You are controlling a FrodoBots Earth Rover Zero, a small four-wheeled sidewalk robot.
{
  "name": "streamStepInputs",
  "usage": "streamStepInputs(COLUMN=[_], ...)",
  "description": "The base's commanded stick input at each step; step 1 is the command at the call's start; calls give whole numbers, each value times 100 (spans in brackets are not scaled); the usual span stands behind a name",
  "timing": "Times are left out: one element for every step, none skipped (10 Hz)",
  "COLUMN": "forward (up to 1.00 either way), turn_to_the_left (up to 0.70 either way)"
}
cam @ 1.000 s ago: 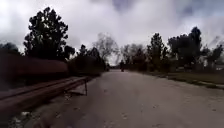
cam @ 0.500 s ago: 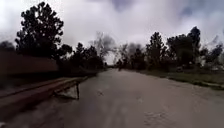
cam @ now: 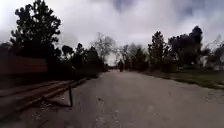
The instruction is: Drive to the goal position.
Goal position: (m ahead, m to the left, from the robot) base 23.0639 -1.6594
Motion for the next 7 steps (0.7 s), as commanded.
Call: streamStepInputs(forward=[70, 70, 70, 70, 70, 70, 70], turn_to_the_left=[0, 0, 0, 0, 0, 0, 0])
